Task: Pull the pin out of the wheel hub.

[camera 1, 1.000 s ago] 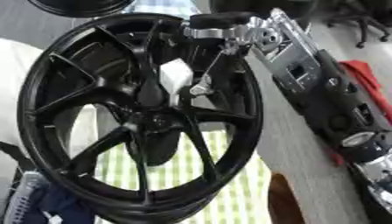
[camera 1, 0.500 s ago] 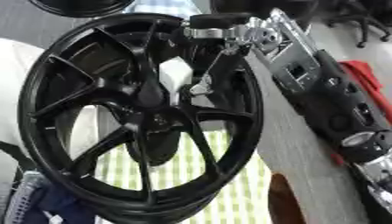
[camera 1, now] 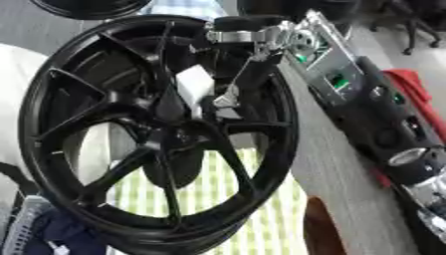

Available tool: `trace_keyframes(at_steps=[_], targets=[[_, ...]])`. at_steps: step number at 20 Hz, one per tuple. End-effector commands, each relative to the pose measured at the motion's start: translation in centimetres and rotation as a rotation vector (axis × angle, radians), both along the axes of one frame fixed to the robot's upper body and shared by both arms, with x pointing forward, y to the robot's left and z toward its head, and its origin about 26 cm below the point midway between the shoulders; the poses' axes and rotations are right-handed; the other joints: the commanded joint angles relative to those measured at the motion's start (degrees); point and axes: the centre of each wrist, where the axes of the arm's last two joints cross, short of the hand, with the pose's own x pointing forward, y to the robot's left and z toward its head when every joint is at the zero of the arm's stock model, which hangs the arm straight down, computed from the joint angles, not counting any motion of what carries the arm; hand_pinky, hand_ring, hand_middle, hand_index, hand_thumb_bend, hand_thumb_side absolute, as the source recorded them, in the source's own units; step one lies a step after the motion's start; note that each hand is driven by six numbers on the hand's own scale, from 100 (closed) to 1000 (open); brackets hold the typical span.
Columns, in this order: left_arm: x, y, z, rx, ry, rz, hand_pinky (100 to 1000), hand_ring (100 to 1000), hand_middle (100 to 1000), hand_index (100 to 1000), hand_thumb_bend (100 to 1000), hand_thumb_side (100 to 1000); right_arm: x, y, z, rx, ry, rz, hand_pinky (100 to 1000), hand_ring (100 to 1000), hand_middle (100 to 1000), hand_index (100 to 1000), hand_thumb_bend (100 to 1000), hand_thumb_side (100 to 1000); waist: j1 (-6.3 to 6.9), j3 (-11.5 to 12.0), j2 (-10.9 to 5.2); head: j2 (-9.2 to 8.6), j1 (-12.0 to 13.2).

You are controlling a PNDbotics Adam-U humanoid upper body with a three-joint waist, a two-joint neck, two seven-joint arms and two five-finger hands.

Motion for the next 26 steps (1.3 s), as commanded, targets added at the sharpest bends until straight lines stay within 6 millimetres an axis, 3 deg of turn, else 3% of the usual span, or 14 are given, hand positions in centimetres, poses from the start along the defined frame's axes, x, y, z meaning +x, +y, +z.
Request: trace_keyframes(at_steps=[1,16,21,22,23,26], targets=[[0.3,0.2,0.8,0.016,-0.017,-0.007,800,913,582,713,548,541,-0.4,-0.6,2.1,0.02,-0.025,-0.002,642,598,414,526,191,175,0.2,0.09,-1.56,-0.27,-0.18],[0.2,0.3,0.7,0.023,-0.005,-0.002,801,915,583,713,543,545,-1.0,-2.5,5.9,0.098,-0.046,-0.024,637,585,384,499,182,129,-0.53,0.03,-2.78,-0.11,-0.05],[0.2,0.4,0.6,0.023,-0.001,-0.002,801,915,584,714,540,547,-1.1,-4.1,8.0,0.193,-0.049,-0.05,626,578,381,498,151,122,-0.65,-0.07,-3.02,-0.32,0.02],[0.2,0.4,0.6,0.022,0.0,-0.002,802,915,584,714,540,548,-1.2,-4.6,8.4,0.216,-0.049,-0.058,623,576,381,498,100,200,-0.65,-0.08,-3.04,-0.4,0.01],[0.2,0.4,0.6,0.022,0.0,-0.002,802,915,584,714,540,548,-1.2,-5.1,8.9,0.239,-0.051,-0.067,621,575,379,497,137,120,-0.65,-0.12,-3.07,-0.52,0.04],[0.1,0.5,0.5,0.022,0.002,0.003,802,915,584,714,539,549,-1.5,-7.1,10.4,0.321,-0.058,-0.104,618,573,378,497,130,111,-0.66,-0.4,-3.11,-0.73,0.23]])
